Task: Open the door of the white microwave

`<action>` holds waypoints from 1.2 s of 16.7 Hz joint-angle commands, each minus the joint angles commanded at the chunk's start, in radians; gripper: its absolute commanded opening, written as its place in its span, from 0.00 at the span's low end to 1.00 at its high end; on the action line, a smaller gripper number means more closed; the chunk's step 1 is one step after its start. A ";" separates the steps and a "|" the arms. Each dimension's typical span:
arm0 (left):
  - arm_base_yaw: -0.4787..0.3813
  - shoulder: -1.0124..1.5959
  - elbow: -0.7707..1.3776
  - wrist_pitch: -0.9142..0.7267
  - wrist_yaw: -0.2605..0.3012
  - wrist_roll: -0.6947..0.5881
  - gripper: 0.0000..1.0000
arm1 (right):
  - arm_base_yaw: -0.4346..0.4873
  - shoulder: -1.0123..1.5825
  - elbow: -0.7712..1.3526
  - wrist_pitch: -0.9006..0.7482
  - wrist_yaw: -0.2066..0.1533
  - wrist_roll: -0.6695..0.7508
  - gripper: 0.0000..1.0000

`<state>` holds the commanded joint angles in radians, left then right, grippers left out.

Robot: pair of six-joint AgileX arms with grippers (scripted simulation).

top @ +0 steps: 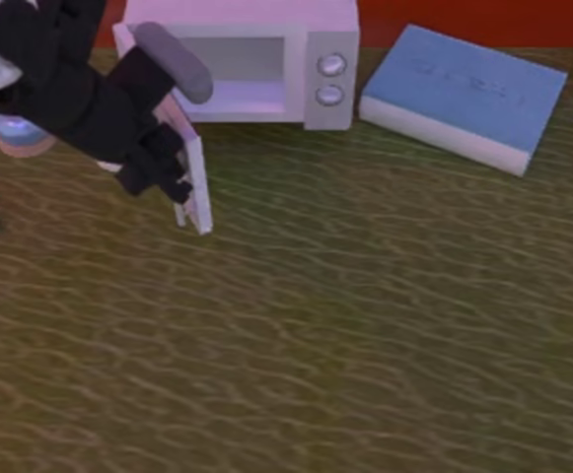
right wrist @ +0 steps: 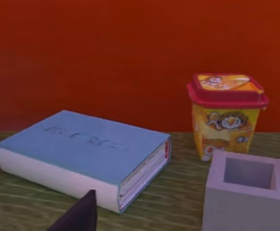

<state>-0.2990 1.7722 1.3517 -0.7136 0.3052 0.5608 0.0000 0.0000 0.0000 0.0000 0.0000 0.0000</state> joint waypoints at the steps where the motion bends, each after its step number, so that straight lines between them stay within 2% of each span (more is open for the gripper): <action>1: 0.001 0.000 0.000 -0.001 0.001 0.003 0.00 | 0.000 0.000 0.000 0.000 0.000 0.000 1.00; 10: 0.084 -0.003 0.011 -0.078 0.083 0.211 0.00 | 0.000 0.000 0.000 0.000 0.000 0.000 1.00; 20: 0.085 -0.002 0.011 -0.080 0.085 0.216 0.00 | 0.000 0.000 0.000 0.000 0.000 0.000 1.00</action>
<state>-0.2136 1.7700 1.3628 -0.7938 0.3897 0.7765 0.0000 0.0000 0.0000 0.0000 0.0000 0.0000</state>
